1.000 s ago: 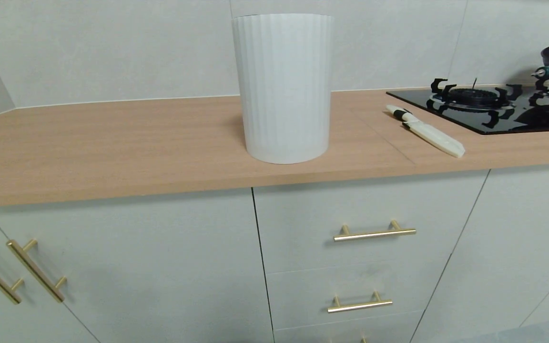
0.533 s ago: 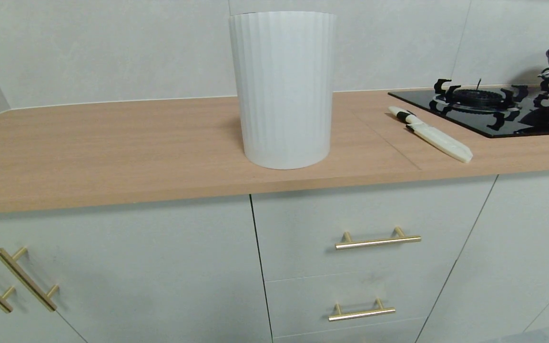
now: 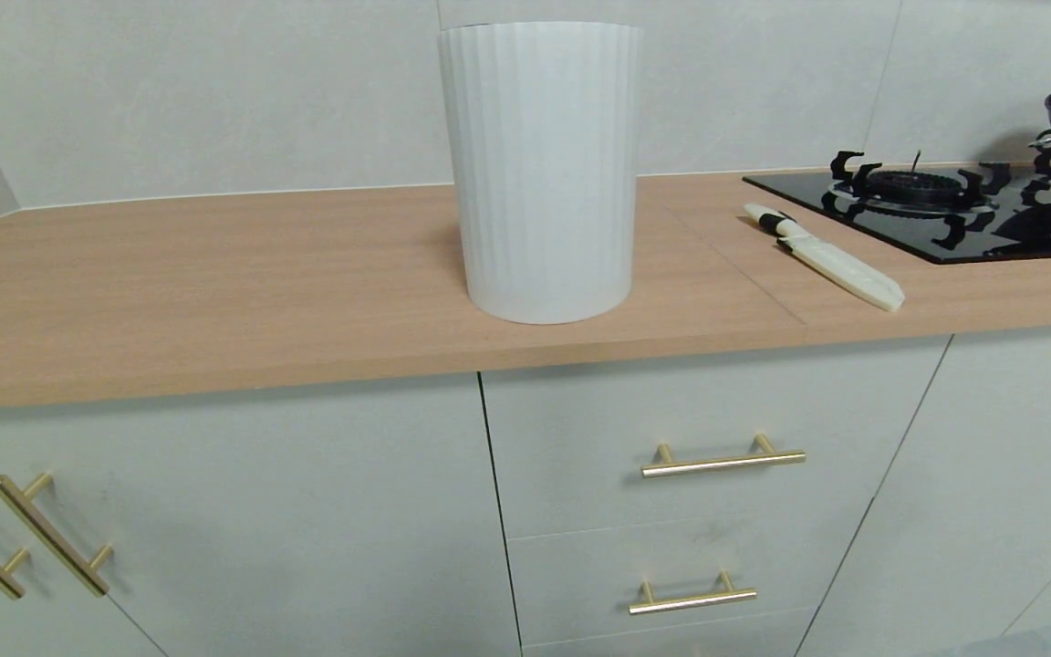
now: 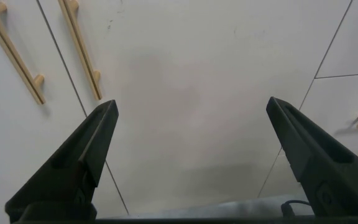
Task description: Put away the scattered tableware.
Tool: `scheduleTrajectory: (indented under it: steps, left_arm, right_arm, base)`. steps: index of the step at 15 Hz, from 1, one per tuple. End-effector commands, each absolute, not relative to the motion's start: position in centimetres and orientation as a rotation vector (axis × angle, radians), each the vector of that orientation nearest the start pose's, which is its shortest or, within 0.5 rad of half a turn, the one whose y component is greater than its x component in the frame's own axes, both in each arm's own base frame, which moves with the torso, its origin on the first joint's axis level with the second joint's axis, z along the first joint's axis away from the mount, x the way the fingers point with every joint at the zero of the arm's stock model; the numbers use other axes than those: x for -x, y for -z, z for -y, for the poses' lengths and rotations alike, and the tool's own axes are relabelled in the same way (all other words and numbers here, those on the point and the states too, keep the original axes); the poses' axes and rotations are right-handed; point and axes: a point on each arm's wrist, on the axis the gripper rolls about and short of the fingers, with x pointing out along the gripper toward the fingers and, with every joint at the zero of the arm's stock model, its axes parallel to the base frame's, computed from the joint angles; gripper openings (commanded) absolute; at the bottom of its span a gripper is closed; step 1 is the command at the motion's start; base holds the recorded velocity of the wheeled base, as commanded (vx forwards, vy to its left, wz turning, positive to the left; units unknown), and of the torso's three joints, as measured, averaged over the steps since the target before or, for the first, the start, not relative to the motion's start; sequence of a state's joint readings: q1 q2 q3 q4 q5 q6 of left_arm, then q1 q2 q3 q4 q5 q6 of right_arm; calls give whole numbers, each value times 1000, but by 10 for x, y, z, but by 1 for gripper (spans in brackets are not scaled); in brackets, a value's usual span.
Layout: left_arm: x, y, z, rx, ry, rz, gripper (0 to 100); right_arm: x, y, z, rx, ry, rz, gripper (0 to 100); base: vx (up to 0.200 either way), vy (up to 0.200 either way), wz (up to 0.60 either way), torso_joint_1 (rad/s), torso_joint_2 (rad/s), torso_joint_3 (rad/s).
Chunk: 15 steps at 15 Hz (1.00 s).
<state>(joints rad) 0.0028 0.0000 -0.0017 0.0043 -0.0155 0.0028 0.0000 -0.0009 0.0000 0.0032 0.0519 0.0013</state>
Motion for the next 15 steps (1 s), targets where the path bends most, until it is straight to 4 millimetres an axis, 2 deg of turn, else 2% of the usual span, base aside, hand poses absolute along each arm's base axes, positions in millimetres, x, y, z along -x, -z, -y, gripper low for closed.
scheduleTrajectory:
  steps: [1,3,7,15]
  left_arm:
    - [23,-75,0,-3,12,-3,100]
    - [23,-75,0,-3,12,-3,100]
    - [23,-75,0,-3,12,-3,100]
    - [23,-75,0,-2,12,-3,100]
  right_arm:
    - [23,-75,-1,-2,-52,-3,100]
    - [23,-75,-1,-2,-52,-3,100]
    - [23,-75,-1,-2,-52,-3,100]
    - [23,-75,-1,-2,-52,-3,100]
  base:
    - [0,0,0,0,0,0]
    - [0,0,0,0,0,0]
    - [0,0,0,71,-221,-262]
    - [0,0,0,146,-507,-303]
